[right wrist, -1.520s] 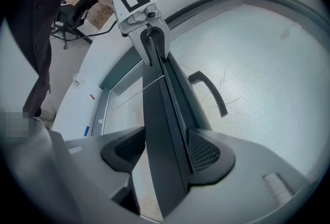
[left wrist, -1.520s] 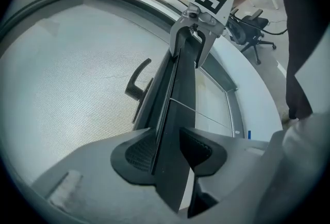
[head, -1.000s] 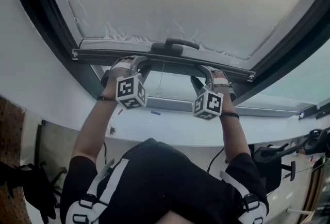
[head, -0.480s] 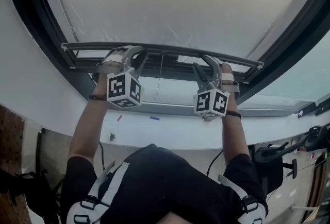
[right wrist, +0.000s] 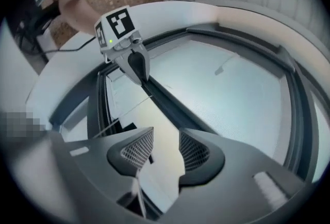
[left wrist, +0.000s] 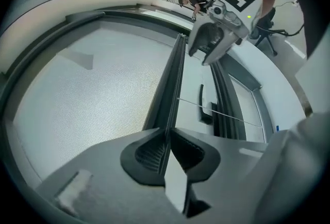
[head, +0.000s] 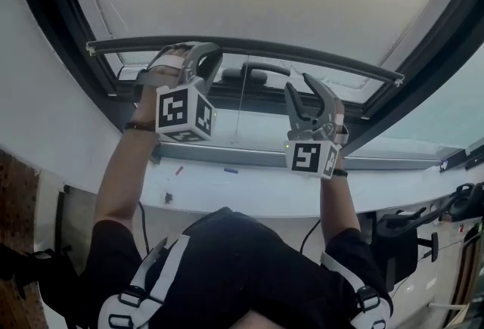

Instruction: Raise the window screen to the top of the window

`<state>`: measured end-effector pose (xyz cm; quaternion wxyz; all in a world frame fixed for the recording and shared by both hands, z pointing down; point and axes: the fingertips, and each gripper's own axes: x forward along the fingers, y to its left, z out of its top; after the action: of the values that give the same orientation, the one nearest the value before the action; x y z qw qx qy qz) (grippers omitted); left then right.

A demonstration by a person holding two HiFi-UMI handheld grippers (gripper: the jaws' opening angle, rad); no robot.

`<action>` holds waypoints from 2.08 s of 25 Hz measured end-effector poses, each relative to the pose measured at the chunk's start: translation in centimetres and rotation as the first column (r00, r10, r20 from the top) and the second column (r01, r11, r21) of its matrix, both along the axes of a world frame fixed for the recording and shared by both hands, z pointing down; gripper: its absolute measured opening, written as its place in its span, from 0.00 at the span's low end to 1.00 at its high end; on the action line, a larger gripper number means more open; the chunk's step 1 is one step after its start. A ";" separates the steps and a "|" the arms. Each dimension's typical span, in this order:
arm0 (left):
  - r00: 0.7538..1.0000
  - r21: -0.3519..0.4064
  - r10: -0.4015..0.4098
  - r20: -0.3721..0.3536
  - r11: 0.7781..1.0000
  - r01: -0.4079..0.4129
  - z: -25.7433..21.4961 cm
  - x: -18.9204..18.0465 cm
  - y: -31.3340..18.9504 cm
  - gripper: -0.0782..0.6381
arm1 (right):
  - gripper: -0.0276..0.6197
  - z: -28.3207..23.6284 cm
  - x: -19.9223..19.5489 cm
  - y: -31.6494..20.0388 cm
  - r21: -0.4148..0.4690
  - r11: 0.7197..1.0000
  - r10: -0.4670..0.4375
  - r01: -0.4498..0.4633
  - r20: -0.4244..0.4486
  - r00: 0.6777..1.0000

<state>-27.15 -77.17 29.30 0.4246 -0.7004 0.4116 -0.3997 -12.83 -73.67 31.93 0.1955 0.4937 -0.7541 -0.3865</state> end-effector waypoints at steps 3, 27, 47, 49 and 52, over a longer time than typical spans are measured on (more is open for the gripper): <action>1.000 0.025 0.003 -0.012 1.000 -0.002 -4.3 -0.1 -0.1 0.16 | 0.28 1.1 -1.0 0.7 -0.142 0.987 -0.056 0.075 0.136 0.989; 0.990 0.130 0.030 -0.140 0.991 -0.011 -13.8 -0.4 -0.5 0.18 | 0.28 10.1 -8.0 -0.5 -0.457 0.798 -0.130 0.394 0.508 0.852; 0.954 0.259 0.111 -0.277 0.965 -0.038 -23.7 -0.6 -0.9 0.21 | 0.06 7.4 -10.5 -2.0 -0.440 0.788 -0.141 0.430 0.551 0.822; 0.953 0.286 0.119 -0.279 0.958 -0.036 -24.5 -0.6 -0.8 0.21 | 0.06 6.8 -10.1 -1.6 -0.424 0.798 -0.144 0.427 0.554 0.820; 0.940 0.377 0.148 -0.309 0.926 -0.022 -26.5 -0.7 0.3 0.22 | 0.06 5.2 -9.5 -1.1 -0.390 0.817 -0.149 0.425 0.569 0.809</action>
<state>-27.86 -76.88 2.78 0.4901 -0.6830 0.5132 -0.1728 -22.33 -74.80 37.12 0.0450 0.3858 -0.9197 -0.0575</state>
